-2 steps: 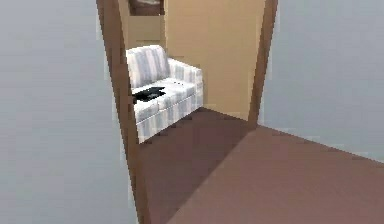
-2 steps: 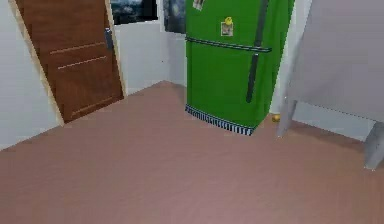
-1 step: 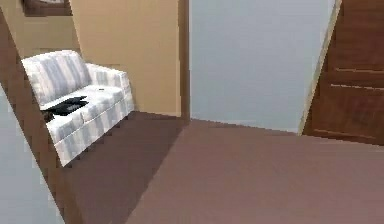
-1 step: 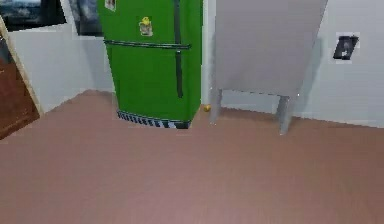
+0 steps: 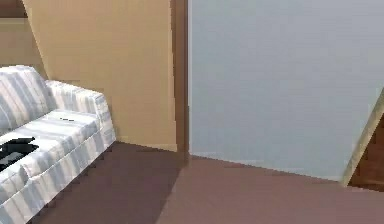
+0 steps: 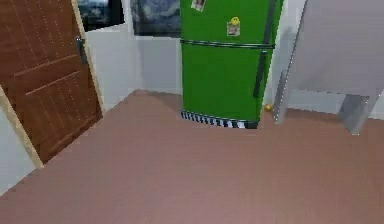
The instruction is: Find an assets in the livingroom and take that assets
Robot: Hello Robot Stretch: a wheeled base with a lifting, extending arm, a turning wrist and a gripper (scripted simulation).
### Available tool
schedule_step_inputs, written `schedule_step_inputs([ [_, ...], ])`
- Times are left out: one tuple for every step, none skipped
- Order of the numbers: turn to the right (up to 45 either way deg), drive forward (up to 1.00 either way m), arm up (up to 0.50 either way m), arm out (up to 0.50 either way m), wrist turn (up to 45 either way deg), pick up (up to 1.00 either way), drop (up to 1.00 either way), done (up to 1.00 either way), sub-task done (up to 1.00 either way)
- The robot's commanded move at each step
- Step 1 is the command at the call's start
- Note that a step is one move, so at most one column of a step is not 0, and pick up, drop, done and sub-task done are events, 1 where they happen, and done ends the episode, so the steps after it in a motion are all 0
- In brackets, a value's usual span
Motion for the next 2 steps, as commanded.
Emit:
schedule_step_inputs([
  [-39.0,0.00,0.00,0.00,0.0,0.00,0.00,0.00,0.00],
  [0.0,0.95,0.00,0.00,0.0,0.00,0.00,0.00,0.00],
])
